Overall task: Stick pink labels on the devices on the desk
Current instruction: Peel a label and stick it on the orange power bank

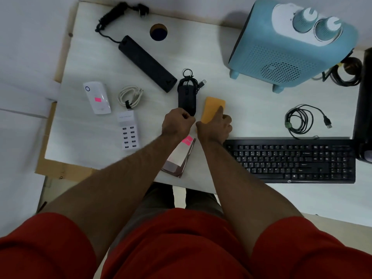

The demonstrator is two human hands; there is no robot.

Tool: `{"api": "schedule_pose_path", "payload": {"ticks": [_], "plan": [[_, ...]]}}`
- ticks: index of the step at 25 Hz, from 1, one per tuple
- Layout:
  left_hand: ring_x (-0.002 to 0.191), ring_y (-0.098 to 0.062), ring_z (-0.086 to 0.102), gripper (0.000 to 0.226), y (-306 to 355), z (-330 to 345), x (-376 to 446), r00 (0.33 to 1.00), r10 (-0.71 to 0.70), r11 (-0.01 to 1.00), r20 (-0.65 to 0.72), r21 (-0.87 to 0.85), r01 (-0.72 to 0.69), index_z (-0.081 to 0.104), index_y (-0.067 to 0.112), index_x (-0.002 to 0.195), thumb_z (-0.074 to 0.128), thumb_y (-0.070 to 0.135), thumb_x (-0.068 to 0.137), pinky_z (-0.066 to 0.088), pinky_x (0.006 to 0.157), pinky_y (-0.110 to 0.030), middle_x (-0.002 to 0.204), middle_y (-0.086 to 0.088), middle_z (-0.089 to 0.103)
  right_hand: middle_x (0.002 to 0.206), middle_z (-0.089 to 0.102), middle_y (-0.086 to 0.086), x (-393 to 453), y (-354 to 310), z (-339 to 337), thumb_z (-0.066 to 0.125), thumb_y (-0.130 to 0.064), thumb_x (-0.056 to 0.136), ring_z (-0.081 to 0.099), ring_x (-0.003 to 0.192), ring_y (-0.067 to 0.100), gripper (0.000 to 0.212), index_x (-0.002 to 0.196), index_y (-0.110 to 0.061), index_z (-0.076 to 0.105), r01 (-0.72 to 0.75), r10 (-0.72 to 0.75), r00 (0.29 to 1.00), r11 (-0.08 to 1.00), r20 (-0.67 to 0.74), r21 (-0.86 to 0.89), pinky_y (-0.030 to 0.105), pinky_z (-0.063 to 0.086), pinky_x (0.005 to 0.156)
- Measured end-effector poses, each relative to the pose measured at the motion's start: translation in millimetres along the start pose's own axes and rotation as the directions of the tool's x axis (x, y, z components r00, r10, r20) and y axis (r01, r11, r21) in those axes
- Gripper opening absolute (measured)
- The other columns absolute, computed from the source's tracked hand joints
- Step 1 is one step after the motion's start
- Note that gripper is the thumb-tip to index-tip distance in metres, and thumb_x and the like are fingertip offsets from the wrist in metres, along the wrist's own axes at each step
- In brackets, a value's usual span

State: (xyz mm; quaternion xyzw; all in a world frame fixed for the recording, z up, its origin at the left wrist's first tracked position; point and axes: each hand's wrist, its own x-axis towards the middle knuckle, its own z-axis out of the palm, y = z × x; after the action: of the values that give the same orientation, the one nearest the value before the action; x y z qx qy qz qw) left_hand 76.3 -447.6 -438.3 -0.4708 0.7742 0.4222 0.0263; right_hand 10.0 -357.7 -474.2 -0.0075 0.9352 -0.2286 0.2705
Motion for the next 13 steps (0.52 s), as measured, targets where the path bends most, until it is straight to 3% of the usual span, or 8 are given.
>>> {"api": "schedule_pose_path", "payload": {"ticks": [2,3,4,5,6,8,10,13], "plan": [[0.08,-0.02,0.063,0.016,3,-2,0,1.0,-0.007,0.998,0.001,-0.06,0.007,0.072,0.008,0.084,0.066,0.023,0.083,0.051,0.073,-0.03,0.084,-0.005,0.07,0.138,0.048,0.012,1,0,-10,0.073,-0.037,0.079,0.05,0.12,0.034,0.082,0.15,-0.019,0.037,-0.044,0.036,0.999,0.971,0.039,0.236,0.044,0.044,0.099],[0.082,-0.021,0.064,0.016,5,-2,-1,1.0,-0.014,0.994,0.007,-0.105,0.015,0.072,0.007,0.084,0.067,0.022,0.083,0.052,0.075,-0.031,0.084,-0.005,0.07,0.124,0.057,0.008,-1,2,-16,0.07,-0.034,0.08,0.055,0.109,0.029,0.066,0.14,-0.018,0.051,-0.084,0.053,0.995,0.881,0.079,0.465,0.039,0.048,0.089],[0.083,-0.022,0.065,0.015,8,-3,-3,1.0,-0.02,0.988,0.017,-0.151,0.022,0.073,0.006,0.086,0.066,0.02,0.084,0.053,0.077,-0.032,0.084,-0.005,0.07,0.104,0.059,0.003,-4,5,-22,0.067,-0.03,0.079,0.055,0.092,0.024,0.044,0.121,-0.017,0.062,-0.149,0.062,0.987,0.709,0.15,0.689,0.035,0.048,0.075],[0.084,-0.021,0.065,0.014,11,-4,-5,0.999,-0.02,0.981,0.031,-0.191,0.026,0.073,0.006,0.087,0.066,0.018,0.084,0.054,0.078,-0.032,0.084,-0.004,0.069,0.088,0.053,0.001,-8,9,-28,0.062,-0.028,0.076,0.05,0.079,0.021,0.026,0.099,-0.015,0.062,-0.24,0.066,0.968,0.514,0.241,0.824,0.032,0.043,0.065],[0.082,-0.02,0.064,0.013,15,-4,-8,0.999,-0.009,0.976,0.048,-0.218,0.02,0.072,0.006,0.088,0.066,0.017,0.084,0.054,0.077,-0.032,0.083,-0.002,0.068,0.081,0.048,0.002,-10,13,-33,0.057,-0.028,0.073,0.046,0.073,0.02,0.022,0.09,-0.014,0.056,-0.332,0.053,0.941,0.341,0.335,0.88,0.031,0.039,0.061],[0.076,-0.014,0.061,0.013,22,-3,-14,0.997,0.041,0.974,0.068,-0.223,-0.025,0.072,0.006,0.087,0.065,0.017,0.085,0.052,0.072,-0.028,0.079,0.001,0.067,0.084,0.054,0.007,-14,20,-40,0.05,-0.031,0.076,0.05,0.074,0.02,0.028,0.095,-0.01,0.054,-0.448,-0.023,0.89,0.136,0.455,0.884,0.031,0.041,0.062],[0.074,-0.012,0.061,0.013,28,-2,-18,0.991,0.124,0.977,0.053,-0.18,-0.113,0.071,0.005,0.087,0.064,0.017,0.087,0.052,0.07,-0.025,0.079,0.001,0.067,0.091,0.061,0.009,-16,23,-42,0.041,-0.031,0.086,0.056,0.078,0.021,0.033,0.103,-0.008,0.057,-0.478,-0.099,0.87,0.073,0.484,0.875,0.031,0.043,0.067],[0.069,-0.006,0.059,0.012,36,2,-21,0.974,0.224,0.97,0.032,-0.107,-0.22,0.069,0.007,0.085,0.062,0.016,0.087,0.051,0.068,-0.023,0.076,0.004,0.064,0.09,0.06,0.009,-20,20,-46,0.037,-0.032,0.088,0.056,0.079,0.021,0.031,0.098,-0.009,0.055,-0.491,-0.16,0.857,0.042,0.49,0.87,0.032,0.041,0.068]]}}
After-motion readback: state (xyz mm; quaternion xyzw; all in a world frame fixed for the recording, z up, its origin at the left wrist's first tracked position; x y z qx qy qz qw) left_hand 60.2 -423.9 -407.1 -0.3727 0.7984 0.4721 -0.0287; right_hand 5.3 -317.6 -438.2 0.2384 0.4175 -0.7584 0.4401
